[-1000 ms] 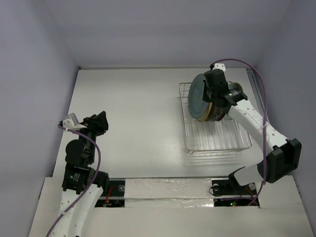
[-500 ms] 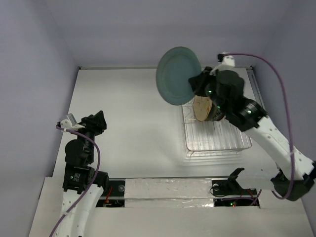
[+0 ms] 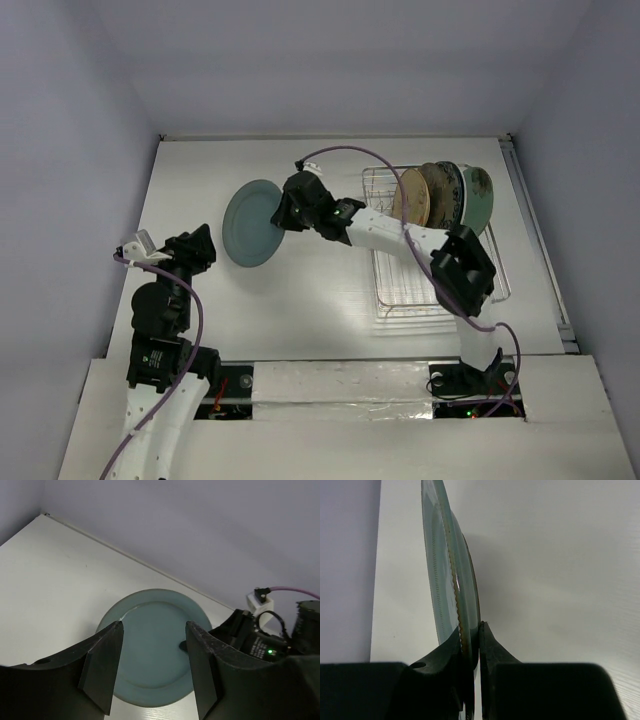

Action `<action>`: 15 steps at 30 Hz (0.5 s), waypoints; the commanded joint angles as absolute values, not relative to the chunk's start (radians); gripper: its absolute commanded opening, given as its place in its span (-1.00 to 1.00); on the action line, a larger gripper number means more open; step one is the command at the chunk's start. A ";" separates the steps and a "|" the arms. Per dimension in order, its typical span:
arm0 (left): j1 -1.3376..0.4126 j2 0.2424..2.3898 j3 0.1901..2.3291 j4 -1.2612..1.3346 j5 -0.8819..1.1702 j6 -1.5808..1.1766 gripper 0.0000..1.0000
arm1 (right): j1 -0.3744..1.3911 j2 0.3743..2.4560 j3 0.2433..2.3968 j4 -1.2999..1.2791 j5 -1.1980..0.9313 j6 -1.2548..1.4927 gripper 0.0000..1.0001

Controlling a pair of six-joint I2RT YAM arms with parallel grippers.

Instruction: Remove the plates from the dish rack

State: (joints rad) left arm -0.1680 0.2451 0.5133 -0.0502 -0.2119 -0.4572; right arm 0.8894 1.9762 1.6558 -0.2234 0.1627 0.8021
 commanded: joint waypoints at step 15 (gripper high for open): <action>-0.166 0.232 0.537 -0.006 -0.207 -0.453 0.00 | 0.888 1.976 1.428 0.101 0.308 0.999 -0.77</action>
State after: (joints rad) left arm -0.1680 0.2417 0.5133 -0.0498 -0.2119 -0.4572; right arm 0.8875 2.0445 1.4578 -0.0280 0.2256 0.9779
